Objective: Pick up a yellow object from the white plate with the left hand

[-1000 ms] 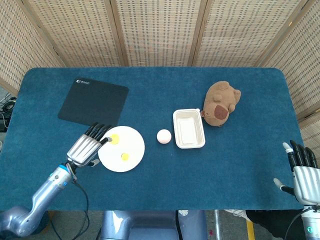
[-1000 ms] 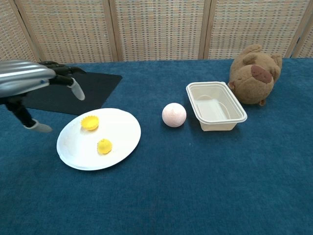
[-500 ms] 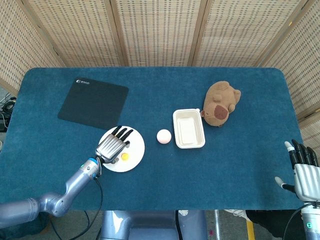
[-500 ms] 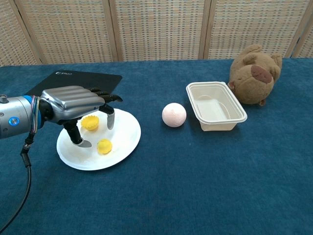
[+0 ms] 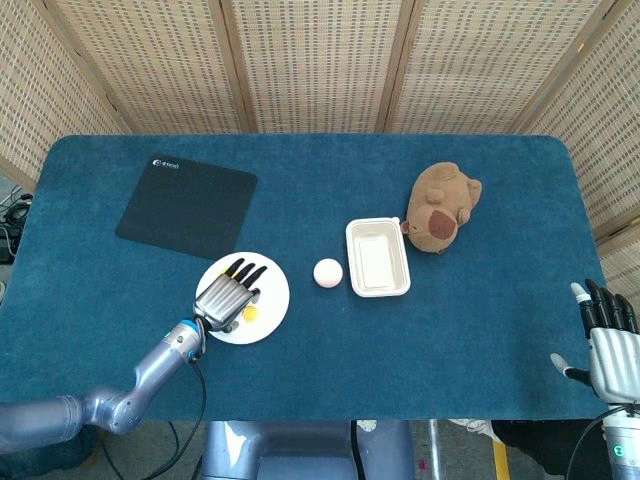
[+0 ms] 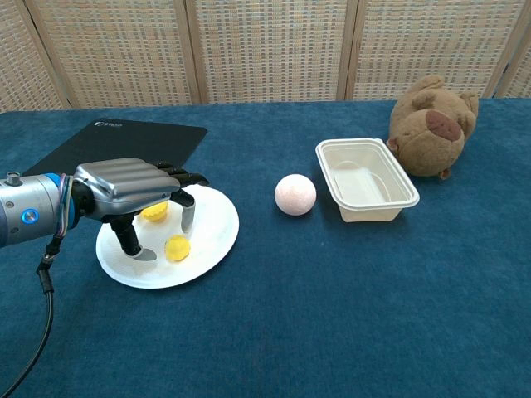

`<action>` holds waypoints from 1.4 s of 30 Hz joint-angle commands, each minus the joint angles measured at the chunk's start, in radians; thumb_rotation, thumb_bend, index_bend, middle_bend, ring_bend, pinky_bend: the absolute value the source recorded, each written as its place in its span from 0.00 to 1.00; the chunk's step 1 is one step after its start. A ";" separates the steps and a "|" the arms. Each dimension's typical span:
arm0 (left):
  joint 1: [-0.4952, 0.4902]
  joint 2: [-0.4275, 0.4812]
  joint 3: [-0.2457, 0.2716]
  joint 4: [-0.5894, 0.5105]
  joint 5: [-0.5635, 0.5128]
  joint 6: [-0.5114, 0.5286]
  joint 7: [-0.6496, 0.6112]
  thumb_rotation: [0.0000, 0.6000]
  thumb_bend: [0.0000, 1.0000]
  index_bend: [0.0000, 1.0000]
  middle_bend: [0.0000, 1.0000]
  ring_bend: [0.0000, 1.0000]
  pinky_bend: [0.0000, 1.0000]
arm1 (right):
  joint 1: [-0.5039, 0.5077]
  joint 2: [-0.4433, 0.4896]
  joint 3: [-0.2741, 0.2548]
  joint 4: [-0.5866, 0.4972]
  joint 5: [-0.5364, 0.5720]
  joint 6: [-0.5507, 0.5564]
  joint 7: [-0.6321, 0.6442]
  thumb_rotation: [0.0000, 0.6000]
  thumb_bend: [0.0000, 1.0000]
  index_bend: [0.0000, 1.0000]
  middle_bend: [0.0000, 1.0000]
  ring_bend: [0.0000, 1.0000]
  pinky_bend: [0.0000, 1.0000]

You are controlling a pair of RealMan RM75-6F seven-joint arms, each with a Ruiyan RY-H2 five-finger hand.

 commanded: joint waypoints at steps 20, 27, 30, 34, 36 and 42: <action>-0.056 -0.058 0.015 0.062 -0.064 0.000 -0.057 1.00 0.28 0.45 0.00 0.00 0.00 | 0.003 -0.013 0.003 0.013 0.008 0.006 -0.009 1.00 0.00 0.02 0.00 0.00 0.00; -0.072 -0.058 0.026 0.062 -0.100 0.011 -0.042 1.00 0.29 0.52 0.00 0.00 0.00 | 0.005 -0.011 0.005 0.016 0.015 0.001 -0.001 1.00 0.00 0.02 0.00 0.00 0.00; -0.075 -0.055 0.031 0.059 -0.108 0.021 -0.036 1.00 0.29 0.53 0.00 0.00 0.00 | 0.005 -0.011 0.004 0.015 0.015 0.000 0.000 1.00 0.00 0.02 0.00 0.00 0.00; -0.078 -0.039 0.030 0.044 -0.108 0.039 -0.042 1.00 0.29 0.54 0.00 0.00 0.00 | 0.005 -0.011 0.003 0.014 0.015 -0.001 0.000 1.00 0.00 0.02 0.00 0.00 0.00; -0.078 -0.022 0.025 0.026 -0.104 0.051 -0.047 1.00 0.29 0.54 0.00 0.00 0.00 | 0.006 -0.010 0.003 0.014 0.016 -0.002 0.000 1.00 0.00 0.02 0.00 0.00 0.00; -0.080 0.036 0.002 -0.022 -0.106 0.089 -0.057 1.00 0.31 0.54 0.00 0.00 0.00 | 0.006 -0.010 0.001 0.012 0.015 -0.002 0.001 1.00 0.00 0.02 0.00 0.00 0.00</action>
